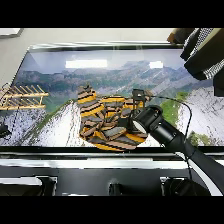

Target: Fold the clothes and pants, and hang the long-sleeved shirts on hangers.

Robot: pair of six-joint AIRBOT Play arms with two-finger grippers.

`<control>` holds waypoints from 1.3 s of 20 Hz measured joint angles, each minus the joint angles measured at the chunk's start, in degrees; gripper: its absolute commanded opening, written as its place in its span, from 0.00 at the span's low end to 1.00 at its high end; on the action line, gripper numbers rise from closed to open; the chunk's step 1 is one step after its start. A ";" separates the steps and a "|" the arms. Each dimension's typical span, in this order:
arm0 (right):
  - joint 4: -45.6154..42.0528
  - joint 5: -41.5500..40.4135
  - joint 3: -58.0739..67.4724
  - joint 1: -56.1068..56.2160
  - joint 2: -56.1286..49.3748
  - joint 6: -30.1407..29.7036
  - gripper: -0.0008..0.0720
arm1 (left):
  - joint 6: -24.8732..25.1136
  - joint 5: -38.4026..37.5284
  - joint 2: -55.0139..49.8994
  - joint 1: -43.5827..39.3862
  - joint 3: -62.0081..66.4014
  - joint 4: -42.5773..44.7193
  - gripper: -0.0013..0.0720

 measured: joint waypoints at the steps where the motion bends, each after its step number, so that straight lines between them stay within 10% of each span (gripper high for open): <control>1: -0.02 0.02 0.00 0.00 0.00 -0.02 0.04 | 0.00 -0.02 -0.13 -0.20 0.00 0.17 0.27; 3: -0.02 0.02 0.00 0.00 0.00 0.00 0.04 | 0.74 -0.37 -0.31 -0.59 0.00 0.63 0.05; 26: -5.44 5.44 0.00 -0.09 0.00 0.46 0.04 | -9.88 -11.52 20.55 -20.96 25.51 -3.23 0.04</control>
